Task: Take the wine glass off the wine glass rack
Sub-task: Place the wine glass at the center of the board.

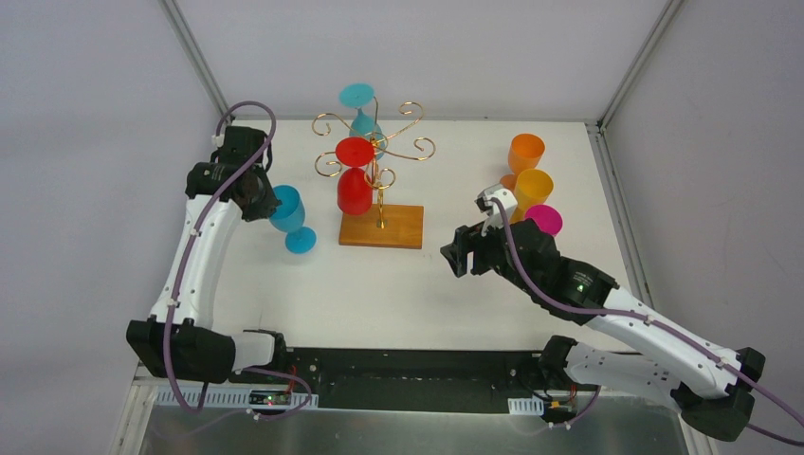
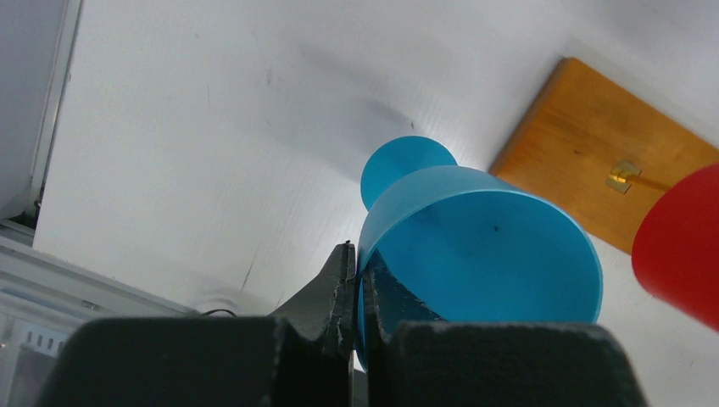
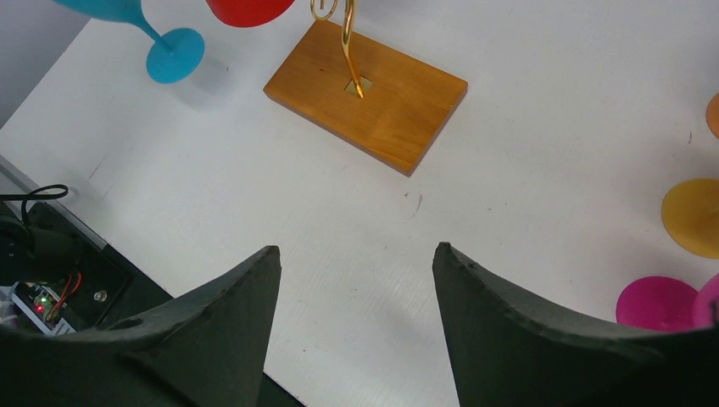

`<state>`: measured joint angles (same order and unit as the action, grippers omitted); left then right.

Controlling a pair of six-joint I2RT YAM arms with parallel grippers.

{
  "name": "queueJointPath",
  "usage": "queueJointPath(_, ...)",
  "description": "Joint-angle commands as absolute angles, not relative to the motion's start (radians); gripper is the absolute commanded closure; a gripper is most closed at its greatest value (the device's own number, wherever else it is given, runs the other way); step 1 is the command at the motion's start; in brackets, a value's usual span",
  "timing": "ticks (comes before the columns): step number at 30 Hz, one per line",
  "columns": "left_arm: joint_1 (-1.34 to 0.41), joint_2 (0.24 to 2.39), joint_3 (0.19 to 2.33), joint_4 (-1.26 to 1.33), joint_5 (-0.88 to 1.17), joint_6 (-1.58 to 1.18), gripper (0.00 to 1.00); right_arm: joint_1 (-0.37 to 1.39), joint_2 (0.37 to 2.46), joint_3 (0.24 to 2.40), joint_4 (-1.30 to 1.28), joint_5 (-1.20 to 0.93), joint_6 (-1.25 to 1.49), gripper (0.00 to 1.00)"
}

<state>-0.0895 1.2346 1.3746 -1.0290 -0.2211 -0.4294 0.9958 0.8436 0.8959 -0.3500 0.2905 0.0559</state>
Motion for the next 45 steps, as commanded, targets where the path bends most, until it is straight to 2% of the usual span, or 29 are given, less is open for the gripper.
queueJointPath(1,-0.052,1.318,1.505,-0.999,-0.275,-0.403,1.0,0.991,0.818,0.882,-0.347,0.273,0.097,0.31)
queueJointPath(15,0.039,1.664,1.737,-0.927,-0.35,-0.392,1.0,0.99,0.719,0.829,-0.404,0.265,0.137,0.29)
queueJointPath(30,0.043,1.919,1.985,-0.852,-0.241,-0.442,1.0,0.99,0.642,0.778,-0.413,0.268,0.161,0.29)
queueJointPath(37,0.043,2.006,2.039,-0.838,-0.288,-0.436,1.0,0.99,0.644,0.774,-0.413,0.256,0.175,0.29)
queueJointPath(45,0.042,2.048,2.04,-0.808,-0.248,-0.44,1.0,0.991,0.656,0.774,-0.417,0.253,0.179,0.28)
